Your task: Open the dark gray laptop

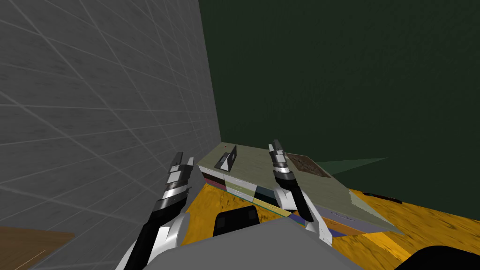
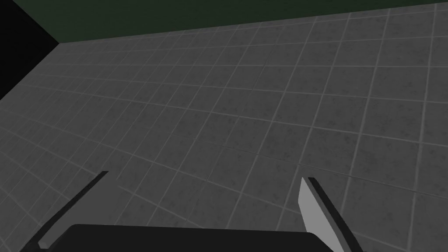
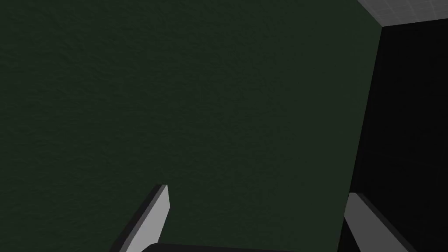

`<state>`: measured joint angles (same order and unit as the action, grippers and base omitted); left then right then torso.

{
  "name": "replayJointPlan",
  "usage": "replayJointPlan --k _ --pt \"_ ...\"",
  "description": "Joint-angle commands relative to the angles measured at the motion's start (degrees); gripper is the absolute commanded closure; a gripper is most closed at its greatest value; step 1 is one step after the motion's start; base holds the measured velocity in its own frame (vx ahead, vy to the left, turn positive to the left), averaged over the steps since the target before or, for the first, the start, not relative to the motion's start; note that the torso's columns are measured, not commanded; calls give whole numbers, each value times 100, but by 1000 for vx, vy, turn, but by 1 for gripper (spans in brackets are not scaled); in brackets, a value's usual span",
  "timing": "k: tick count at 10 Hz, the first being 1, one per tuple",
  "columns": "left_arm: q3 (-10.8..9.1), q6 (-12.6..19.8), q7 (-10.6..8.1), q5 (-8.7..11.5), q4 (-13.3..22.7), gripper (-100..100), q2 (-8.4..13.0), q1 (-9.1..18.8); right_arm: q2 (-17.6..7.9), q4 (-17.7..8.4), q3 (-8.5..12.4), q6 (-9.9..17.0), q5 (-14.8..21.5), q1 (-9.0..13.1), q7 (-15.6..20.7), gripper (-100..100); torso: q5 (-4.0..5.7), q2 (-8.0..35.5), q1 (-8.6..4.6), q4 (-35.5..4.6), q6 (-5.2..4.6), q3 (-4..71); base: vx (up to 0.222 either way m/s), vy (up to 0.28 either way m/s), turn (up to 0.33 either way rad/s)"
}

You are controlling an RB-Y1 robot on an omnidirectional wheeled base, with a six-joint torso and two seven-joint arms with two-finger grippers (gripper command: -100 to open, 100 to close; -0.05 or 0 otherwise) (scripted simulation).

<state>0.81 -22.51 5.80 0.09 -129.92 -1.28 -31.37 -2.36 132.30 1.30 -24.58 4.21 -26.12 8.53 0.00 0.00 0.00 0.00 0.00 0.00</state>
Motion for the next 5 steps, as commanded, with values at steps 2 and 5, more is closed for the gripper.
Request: replayJointPlan --k 2,5 --pt "0 0 0 0 0 0 0 0 0 0 0 0 0 0 0 0 0 597 0 -600 0 1200 0 0 0" --pt "0 0 0 0 -1 0 0 0 0 1 0 0 0 0 0 0 0 1845 0 -1846 0 3692 0 0 0"
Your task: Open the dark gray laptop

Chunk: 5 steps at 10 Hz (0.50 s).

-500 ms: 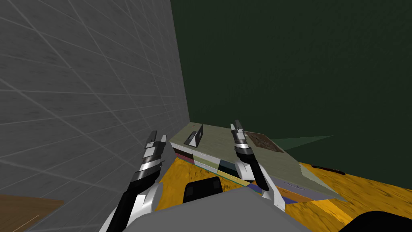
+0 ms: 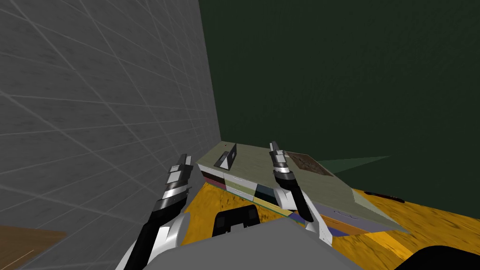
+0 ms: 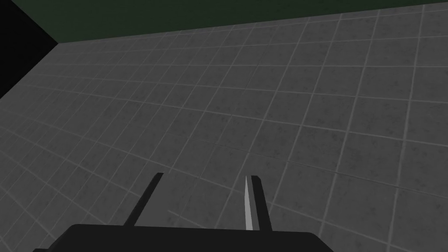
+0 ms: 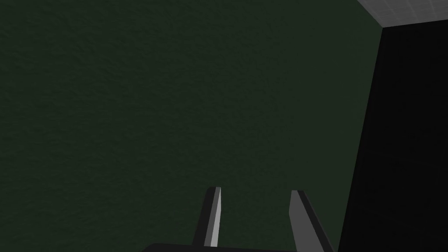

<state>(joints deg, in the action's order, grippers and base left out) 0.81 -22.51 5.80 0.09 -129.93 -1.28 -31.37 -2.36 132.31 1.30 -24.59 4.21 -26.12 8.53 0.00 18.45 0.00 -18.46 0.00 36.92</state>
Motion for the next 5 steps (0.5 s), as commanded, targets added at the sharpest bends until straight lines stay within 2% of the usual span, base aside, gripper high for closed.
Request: replayJointPlan --k 1,4,5 --pt "0 0 0 0 0 0 0 0 0 0 0 0 0 0 0 0 0 424 0 -423 0 844 0 0 0" --pt "0 0 0 0 0 0 0 0 0 0 0 0 0 0 0 0 0 1693 0 -1692 0 3381 0 0 0" --pt "-6 40 10 -16 12 -100 225 15 0 0 0 0 0 0 0 0 0 2116 0 -2114 0 4227 6 -5 -19"
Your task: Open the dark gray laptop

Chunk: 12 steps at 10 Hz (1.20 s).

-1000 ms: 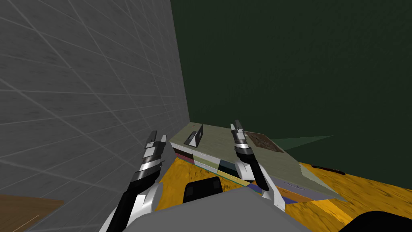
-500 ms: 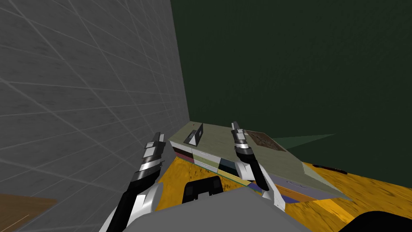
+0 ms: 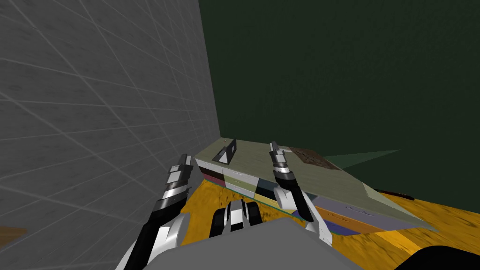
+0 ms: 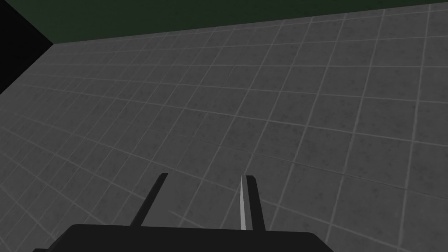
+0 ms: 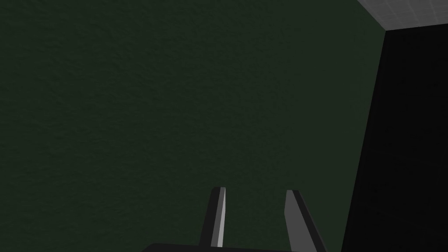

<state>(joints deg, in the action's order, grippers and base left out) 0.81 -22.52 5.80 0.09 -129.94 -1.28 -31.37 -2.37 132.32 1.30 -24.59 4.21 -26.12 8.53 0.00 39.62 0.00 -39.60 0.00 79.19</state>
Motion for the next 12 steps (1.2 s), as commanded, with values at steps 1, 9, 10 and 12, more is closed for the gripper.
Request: replayJointPlan --k 1,9,10,12 --pt "-12 80 20 -31 25 -100 376 30 0 -2 0 1 0 -1 0 0 0 193 0 -189 0 395 3 -9 -40" --pt "-115 794 198 -309 254 -100 1023 303 1 -3 -1 1 0 -1 0 0 0 266 1 -268 0 539 11 -25 -72" --pt "-128 887 221 -345 284 -100 1037 339 1 -3 -1 1 0 -1 0 0 0 269 1 -269 0 537 9 -28 -73" --pt "-167 1156 288 -449 371 -100 1040 442 1 -3 -1 1 0 -1 0 0 0 268 0 -269 0 537 15 -32 -107"
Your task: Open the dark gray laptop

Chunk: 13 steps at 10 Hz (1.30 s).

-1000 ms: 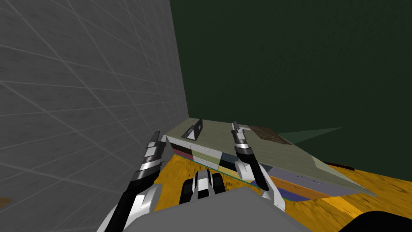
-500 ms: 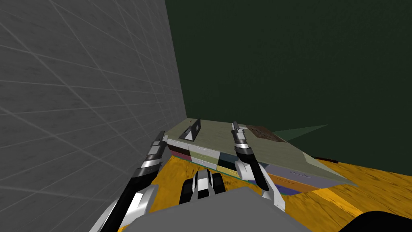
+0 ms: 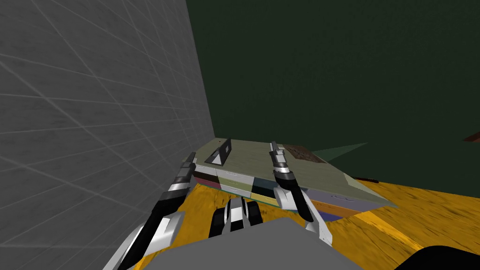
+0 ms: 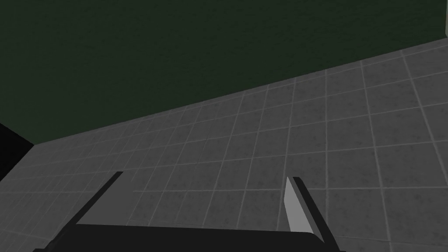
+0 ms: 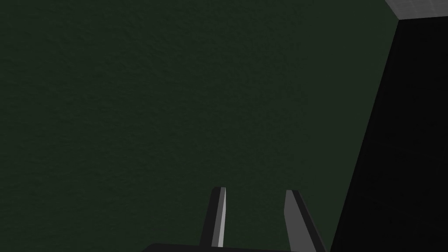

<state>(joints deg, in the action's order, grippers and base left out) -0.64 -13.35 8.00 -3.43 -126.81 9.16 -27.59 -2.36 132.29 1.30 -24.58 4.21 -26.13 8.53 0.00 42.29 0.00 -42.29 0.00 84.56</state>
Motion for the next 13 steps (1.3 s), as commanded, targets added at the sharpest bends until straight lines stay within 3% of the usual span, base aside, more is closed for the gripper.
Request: replayJointPlan --k 1,10,13 --pt "-35 323 89 -130 85 -100 -15 96 0 0 0 0 0 0 0 0 1 -3 -3 1 -1 2 21 -39 -92" --pt "-171 1264 322 -495 394 -100 -195 457 0 0 0 0 0 0 0 0 0 -3 -1 1 0 2 17 -29 -85" --pt "-241 1753 443 -684 557 -100 -199 645 0 0 0 0 0 0 0 0 1 -1 -2 0 1 1 24 -39 -126"
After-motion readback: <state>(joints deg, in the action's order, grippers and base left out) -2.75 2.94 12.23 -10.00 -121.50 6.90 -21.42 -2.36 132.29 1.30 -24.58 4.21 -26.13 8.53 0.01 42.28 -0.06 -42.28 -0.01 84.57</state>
